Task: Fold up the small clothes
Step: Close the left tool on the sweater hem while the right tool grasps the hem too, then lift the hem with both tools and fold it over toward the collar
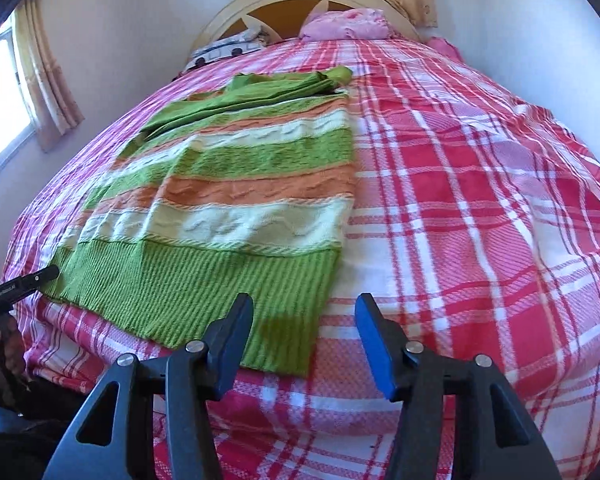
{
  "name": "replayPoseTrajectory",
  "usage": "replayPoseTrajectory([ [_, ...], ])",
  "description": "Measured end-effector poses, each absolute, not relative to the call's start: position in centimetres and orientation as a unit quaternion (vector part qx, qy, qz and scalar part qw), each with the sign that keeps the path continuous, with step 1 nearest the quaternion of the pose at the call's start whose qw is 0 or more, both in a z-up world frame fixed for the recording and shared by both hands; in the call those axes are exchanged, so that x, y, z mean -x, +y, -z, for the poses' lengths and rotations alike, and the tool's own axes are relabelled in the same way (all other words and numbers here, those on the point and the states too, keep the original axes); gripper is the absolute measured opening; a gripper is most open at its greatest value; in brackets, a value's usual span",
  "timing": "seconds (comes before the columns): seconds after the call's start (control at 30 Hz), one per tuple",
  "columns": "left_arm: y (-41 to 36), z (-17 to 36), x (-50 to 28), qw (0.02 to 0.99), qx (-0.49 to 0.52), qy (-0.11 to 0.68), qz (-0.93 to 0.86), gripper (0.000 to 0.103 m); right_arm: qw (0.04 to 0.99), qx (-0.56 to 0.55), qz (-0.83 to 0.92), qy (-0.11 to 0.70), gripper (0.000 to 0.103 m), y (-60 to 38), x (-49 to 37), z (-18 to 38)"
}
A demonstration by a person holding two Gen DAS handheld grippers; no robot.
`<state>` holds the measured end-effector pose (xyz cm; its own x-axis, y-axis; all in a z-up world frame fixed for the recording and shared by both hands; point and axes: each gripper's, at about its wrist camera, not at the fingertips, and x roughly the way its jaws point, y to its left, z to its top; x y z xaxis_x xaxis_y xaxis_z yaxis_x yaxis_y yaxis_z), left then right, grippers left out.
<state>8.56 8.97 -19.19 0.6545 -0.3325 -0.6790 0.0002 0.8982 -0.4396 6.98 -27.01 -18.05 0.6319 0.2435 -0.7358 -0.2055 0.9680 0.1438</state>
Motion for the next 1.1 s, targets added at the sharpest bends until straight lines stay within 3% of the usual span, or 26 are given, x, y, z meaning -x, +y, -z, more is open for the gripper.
replayPoseTrajectory([
  [0.1, 8.6, 19.1, -8.6, 0.887, 0.199, 0.404, 0.104, 0.048, 0.905, -0.011, -0.122, 0.406, 0.042, -26.6, -6.8, 18.2],
  [0.13, 8.4, 19.0, -8.7, 0.888, 0.193, 0.405, 0.106, 0.049, 0.904, -0.014, -0.126, 0.408, 0.033, -26.6, -6.8, 18.2],
  [0.37, 8.8, 18.9, -8.8, 0.881, 0.198, 0.414, 0.115, 0.048, 0.906, -0.015, -0.130, 0.403, 0.032, -26.4, -6.8, 18.5],
  [0.47, 8.9, 19.0, -8.7, 0.883, 0.192, 0.415, 0.108, 0.037, 0.906, -0.020, -0.132, 0.402, 0.032, -26.6, -6.8, 18.5],
  [0.53, 9.4, 19.1, -8.7, 0.882, 0.198, 0.416, 0.102, 0.021, 0.907, -0.004, -0.129, 0.401, 0.031, -26.3, -6.8, 18.5],
  [0.63, 10.3, 19.6, -8.7, 0.873, 0.228, 0.417, 0.108, 0.008, 0.910, 0.016, -0.123, 0.397, 0.031, -25.8, -6.7, 18.6],
  [0.73, 11.0, 19.6, -8.7, 0.869, 0.250, 0.413, 0.114, 0.007, 0.904, -0.019, -0.149, 0.400, 0.012, -26.5, -6.7, 18.4],
  [1.1, 12.6, 15.8, -7.8, 0.886, 0.290, 0.335, 0.138, 0.003, 0.920, -0.095, -0.192, 0.330, 0.007, -28.2, -5.2, 14.7],
])
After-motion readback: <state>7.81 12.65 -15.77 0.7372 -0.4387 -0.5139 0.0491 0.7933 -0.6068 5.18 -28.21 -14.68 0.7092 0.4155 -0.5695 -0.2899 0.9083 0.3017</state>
